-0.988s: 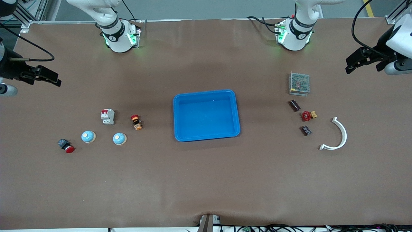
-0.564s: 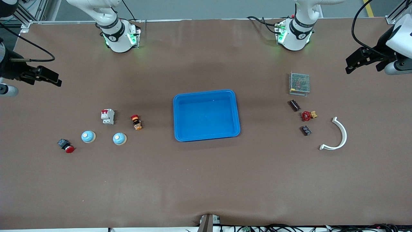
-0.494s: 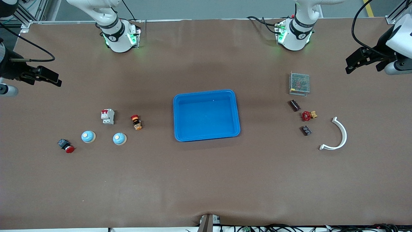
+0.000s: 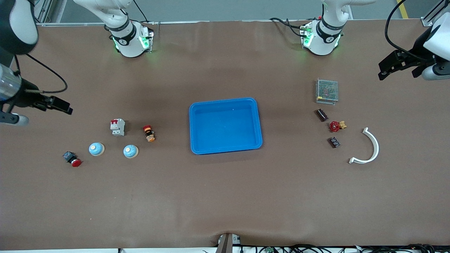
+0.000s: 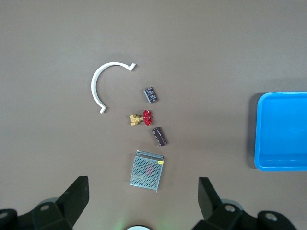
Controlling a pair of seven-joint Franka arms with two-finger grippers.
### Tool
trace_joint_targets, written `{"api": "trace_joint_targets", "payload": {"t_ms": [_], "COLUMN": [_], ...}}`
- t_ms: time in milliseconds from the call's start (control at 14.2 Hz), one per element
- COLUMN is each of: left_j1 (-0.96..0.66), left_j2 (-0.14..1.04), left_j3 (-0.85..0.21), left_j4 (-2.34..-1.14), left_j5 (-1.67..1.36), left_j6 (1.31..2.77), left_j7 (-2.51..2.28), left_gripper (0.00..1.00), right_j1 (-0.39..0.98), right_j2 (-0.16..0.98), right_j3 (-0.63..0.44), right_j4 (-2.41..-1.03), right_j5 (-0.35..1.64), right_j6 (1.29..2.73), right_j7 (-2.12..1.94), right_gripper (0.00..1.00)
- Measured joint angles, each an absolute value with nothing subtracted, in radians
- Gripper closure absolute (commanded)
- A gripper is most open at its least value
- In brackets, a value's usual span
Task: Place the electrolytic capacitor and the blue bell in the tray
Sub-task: 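Reach the right gripper down to a blue bell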
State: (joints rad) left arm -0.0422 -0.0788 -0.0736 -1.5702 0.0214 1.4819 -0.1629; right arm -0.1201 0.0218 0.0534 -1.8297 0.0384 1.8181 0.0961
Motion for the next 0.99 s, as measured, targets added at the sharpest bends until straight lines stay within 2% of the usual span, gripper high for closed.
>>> {"api": "trace_joint_targets", "payload": {"t_ms": [282, 988], "left_j1": [-0.048, -0.045], "left_j2": [-0.056, -0.045], "left_j3": [-0.081, -0.102], "left_j4": [-1.571, -1.606], "left_j5": [0.021, 0.021], "left_j6": [1.481, 1.481], "left_j7": [-0.163, -0.198], "left_gripper": [0.0, 0.0], "right_j1": [-0.102, -0.002], "right_j2": [0.063, 0.387], "right_j3": [0.061, 0.066], "right_j4": [-1.963, -1.953], "right_j5": [0.039, 0.038], "right_j6": [2.033, 2.408], "right_j7": [0.099, 0.171], "right_gripper": [0.0, 0.0]}}
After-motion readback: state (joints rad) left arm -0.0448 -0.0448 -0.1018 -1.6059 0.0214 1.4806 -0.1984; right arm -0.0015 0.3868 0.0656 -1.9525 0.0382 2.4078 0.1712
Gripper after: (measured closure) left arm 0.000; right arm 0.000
